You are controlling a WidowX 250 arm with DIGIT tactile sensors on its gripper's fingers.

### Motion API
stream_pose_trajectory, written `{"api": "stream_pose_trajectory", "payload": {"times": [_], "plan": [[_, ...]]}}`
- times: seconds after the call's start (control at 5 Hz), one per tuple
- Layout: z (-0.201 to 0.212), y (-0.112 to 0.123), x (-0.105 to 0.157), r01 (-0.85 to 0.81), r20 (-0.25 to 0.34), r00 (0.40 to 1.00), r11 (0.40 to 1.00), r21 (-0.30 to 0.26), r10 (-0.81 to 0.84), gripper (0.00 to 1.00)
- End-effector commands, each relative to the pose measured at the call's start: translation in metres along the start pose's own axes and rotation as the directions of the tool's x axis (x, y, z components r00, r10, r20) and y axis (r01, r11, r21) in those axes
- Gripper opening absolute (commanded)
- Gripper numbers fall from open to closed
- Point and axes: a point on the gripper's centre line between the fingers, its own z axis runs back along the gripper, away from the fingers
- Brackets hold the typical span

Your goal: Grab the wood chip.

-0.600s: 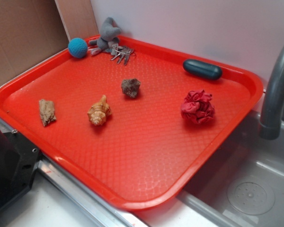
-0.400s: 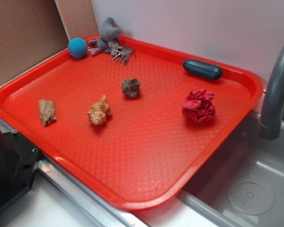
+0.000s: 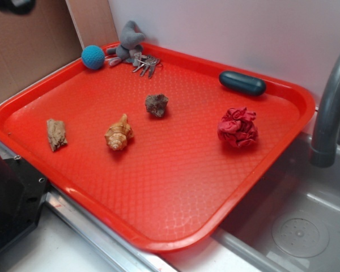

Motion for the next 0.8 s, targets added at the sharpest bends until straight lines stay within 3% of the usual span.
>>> {"api": "stream_pose_trajectory", "payload": {"times": [0.0,0.2,0.4,0.6], "plan": [[-0.072,0.051,0.012,-0.295,0.066,0.954,0.955,0.037,0.292,1.0],[-0.093,0.049,0.015,-0.333,0.069,0.942,0.941,0.057,0.329,1.0],[-0.118,0.05,0.012,-0.331,0.033,0.944,0.94,0.081,0.329,1.0],[-0.141,0.044,0.011,-0.316,0.061,0.948,0.948,0.029,0.314,1.0]]}}
